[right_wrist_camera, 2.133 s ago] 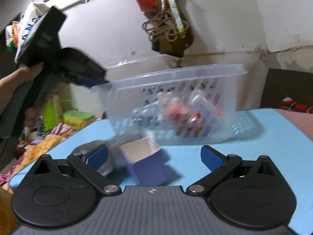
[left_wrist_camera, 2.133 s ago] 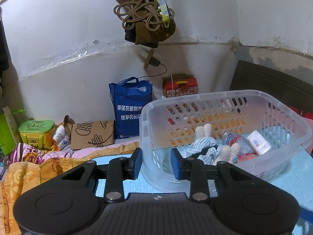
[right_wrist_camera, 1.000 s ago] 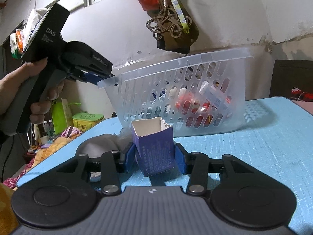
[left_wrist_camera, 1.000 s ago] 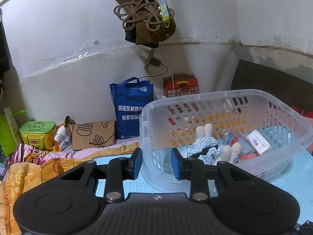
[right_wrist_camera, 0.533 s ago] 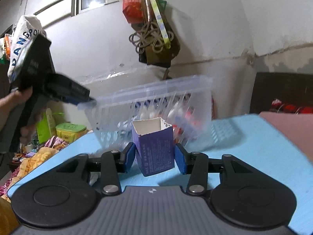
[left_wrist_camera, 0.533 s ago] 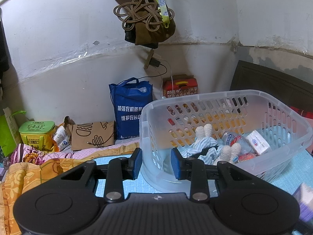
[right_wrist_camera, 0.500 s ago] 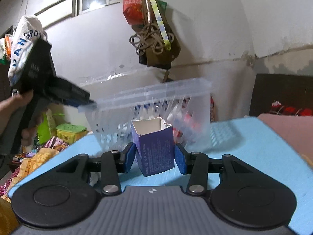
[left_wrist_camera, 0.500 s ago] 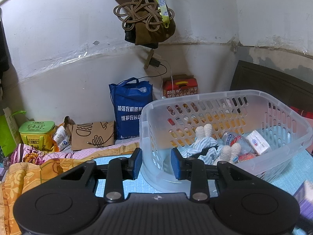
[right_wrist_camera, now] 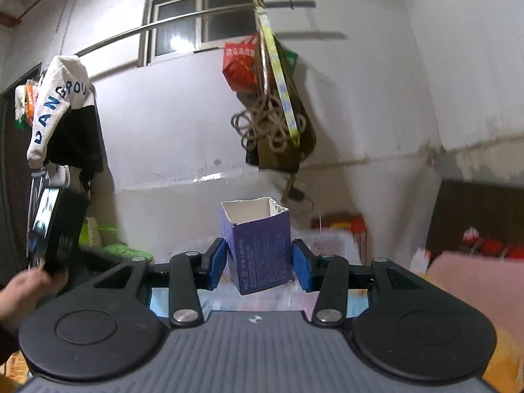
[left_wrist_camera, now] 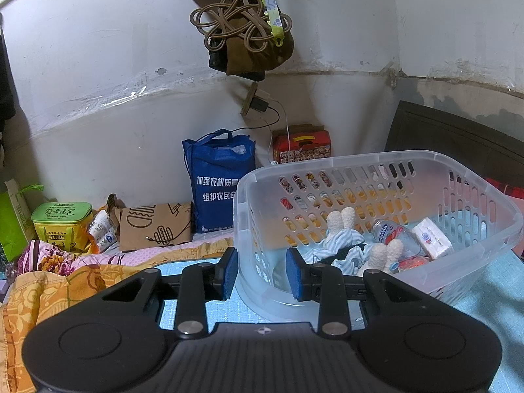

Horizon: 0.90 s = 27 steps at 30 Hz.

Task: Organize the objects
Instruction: 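Grasp the purple paper cup with the right gripper and drop it into the basket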

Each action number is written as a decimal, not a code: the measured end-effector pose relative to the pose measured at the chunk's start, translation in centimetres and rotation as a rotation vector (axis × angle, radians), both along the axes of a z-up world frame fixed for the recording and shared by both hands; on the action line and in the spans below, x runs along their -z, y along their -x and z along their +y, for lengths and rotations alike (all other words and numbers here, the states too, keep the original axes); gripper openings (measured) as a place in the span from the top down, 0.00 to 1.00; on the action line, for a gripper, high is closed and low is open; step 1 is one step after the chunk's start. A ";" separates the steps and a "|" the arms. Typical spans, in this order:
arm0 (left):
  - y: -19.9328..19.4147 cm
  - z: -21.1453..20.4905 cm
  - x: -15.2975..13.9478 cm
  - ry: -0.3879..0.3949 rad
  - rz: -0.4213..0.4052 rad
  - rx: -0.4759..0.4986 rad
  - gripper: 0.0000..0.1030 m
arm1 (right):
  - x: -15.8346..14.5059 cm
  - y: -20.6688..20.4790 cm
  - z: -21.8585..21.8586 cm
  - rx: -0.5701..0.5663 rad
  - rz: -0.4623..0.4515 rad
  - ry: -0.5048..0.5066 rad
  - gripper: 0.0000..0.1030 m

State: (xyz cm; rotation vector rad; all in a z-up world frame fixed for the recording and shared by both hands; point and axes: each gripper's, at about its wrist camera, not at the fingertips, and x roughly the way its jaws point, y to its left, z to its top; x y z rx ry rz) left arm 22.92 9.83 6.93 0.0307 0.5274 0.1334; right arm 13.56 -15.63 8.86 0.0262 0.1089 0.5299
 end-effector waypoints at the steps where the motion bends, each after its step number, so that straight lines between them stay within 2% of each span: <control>1: 0.0 0.0 0.0 0.000 0.000 0.000 0.65 | -0.7 -0.5 0.4 -0.001 -0.009 0.014 0.54; 4: 0.0 0.0 0.0 0.000 0.000 0.001 0.65 | -2.5 -3.0 2.3 0.003 -0.022 0.072 0.54; 6: 0.0 0.0 0.0 0.001 0.000 0.004 0.65 | -3.0 -5.4 3.8 0.005 0.006 0.116 0.54; 9: 0.0 0.1 0.0 0.003 0.000 0.004 0.65 | -2.5 -8.4 5.6 0.012 0.070 0.164 0.54; 11: -0.1 0.1 0.0 0.003 0.001 0.004 0.65 | -1.8 -9.6 6.5 0.037 0.079 0.201 0.51; 12: 0.0 0.1 0.0 0.003 0.001 0.004 0.65 | -1.4 -9.9 6.8 0.065 0.070 0.226 0.46; 14: -0.1 0.1 0.0 0.002 0.000 0.002 0.65 | -0.8 -10.4 6.7 0.110 0.081 0.254 0.04; 15: 0.0 0.1 0.1 0.000 0.000 0.001 0.65 | -0.5 -10.2 6.3 0.129 0.069 0.239 0.00; 22: 0.0 0.2 0.2 0.001 0.000 0.002 0.65 | 1.2 -5.2 2.1 0.195 0.043 0.083 0.00; 27: 0.1 0.3 0.2 0.002 -0.001 0.006 0.65 | 4.1 -1.4 1.7 0.188 0.042 0.074 0.00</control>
